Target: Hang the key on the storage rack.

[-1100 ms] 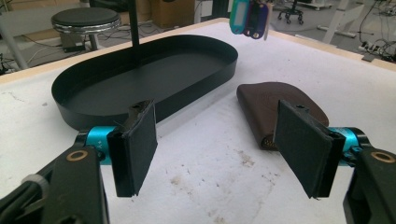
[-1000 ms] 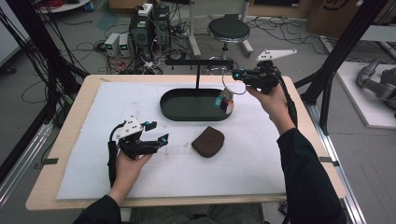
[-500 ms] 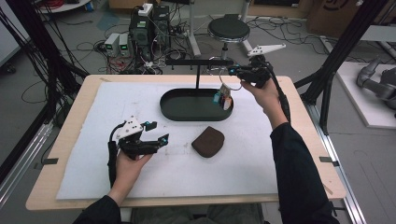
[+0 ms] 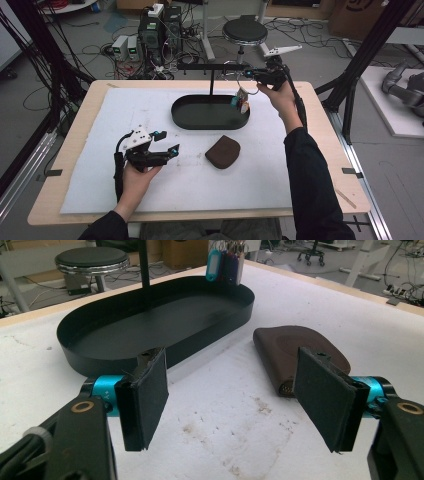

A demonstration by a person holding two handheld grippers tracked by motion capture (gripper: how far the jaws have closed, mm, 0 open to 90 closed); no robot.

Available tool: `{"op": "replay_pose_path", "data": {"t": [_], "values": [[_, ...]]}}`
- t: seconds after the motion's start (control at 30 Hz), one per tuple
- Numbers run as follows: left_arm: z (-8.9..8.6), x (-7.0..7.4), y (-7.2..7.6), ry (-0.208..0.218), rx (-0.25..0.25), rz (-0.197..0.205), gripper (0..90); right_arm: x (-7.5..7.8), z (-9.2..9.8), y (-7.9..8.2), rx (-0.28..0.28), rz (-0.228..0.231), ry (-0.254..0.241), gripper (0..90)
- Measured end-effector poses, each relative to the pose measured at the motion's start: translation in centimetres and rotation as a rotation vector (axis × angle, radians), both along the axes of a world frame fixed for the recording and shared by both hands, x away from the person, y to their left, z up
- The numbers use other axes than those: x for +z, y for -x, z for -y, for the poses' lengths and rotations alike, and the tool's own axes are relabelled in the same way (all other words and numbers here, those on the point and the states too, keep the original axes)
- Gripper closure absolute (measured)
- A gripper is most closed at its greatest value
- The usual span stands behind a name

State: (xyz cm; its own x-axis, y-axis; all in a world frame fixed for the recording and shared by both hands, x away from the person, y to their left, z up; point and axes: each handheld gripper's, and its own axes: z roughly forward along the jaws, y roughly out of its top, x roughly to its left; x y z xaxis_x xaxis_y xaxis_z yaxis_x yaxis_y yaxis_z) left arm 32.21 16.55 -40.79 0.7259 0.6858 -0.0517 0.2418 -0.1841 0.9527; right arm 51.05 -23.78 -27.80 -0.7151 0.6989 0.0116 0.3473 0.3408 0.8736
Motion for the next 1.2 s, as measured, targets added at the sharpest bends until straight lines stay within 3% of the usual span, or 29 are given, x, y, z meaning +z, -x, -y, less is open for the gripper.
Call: {"op": "replay_pose_path", "data": {"t": [0.4, 1.2], "values": [[-0.2, -0.1, 0.2, 0.002, 0.01, -0.004, 30.3, -0.7, 0.5, -0.9, -0.035, -0.031, -0.031, 87.9], [-0.4, -0.2, 0.2, 0.006, 0.012, -0.009, 30.3, -1.6, 1.0, -1.9, -0.035, -0.051, -0.053, 87.7]]}}
